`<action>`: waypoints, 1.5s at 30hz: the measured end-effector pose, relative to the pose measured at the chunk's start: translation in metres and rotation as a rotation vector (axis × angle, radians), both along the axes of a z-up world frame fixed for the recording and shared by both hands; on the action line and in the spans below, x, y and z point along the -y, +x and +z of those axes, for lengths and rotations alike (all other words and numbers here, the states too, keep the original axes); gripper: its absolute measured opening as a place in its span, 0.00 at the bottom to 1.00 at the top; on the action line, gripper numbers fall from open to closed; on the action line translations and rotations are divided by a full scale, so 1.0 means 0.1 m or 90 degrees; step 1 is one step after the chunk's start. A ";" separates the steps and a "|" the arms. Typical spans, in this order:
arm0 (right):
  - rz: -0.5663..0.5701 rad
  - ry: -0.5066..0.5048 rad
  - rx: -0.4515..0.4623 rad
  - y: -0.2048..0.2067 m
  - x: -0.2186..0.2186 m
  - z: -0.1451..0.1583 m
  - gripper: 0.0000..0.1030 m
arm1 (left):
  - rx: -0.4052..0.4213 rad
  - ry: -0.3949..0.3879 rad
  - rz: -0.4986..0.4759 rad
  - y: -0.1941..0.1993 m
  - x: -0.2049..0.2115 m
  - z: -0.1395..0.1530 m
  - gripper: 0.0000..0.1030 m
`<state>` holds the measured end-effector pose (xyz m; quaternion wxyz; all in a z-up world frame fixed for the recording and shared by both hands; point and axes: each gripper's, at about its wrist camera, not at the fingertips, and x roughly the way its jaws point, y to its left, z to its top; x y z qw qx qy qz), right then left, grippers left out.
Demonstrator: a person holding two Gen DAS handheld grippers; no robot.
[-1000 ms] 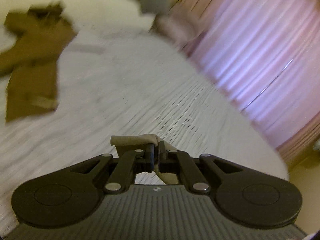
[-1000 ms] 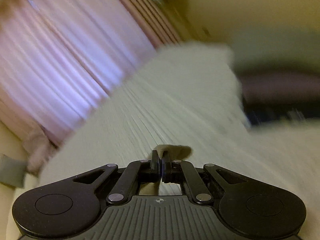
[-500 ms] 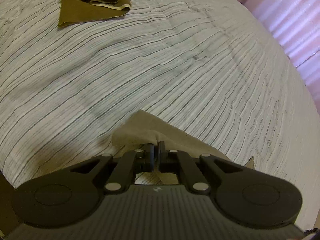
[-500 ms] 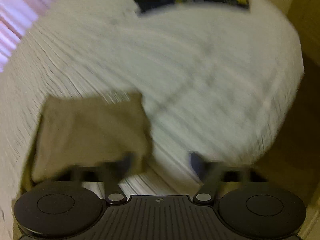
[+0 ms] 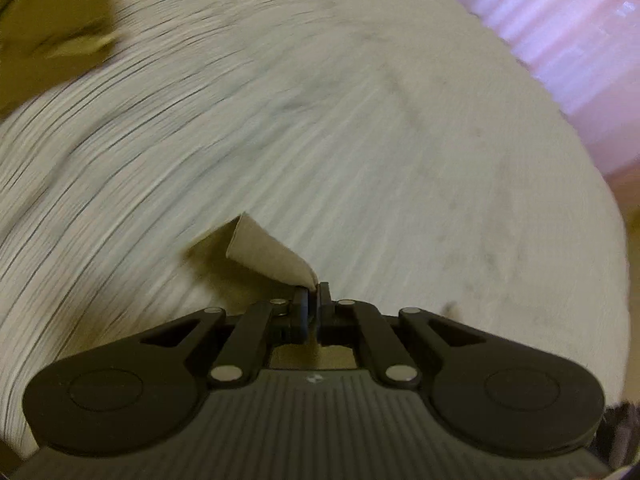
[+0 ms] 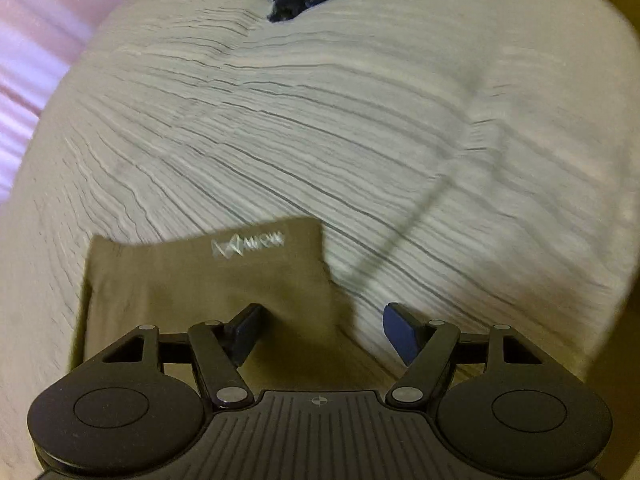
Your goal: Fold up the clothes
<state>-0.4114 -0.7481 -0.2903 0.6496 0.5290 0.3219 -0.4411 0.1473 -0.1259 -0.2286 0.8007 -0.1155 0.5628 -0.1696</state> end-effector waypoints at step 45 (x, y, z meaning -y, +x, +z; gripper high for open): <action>0.043 -0.072 0.261 -0.17 0.44 0.74 0.04 | 0.086 -0.148 0.082 -0.54 0.01 0.94 0.00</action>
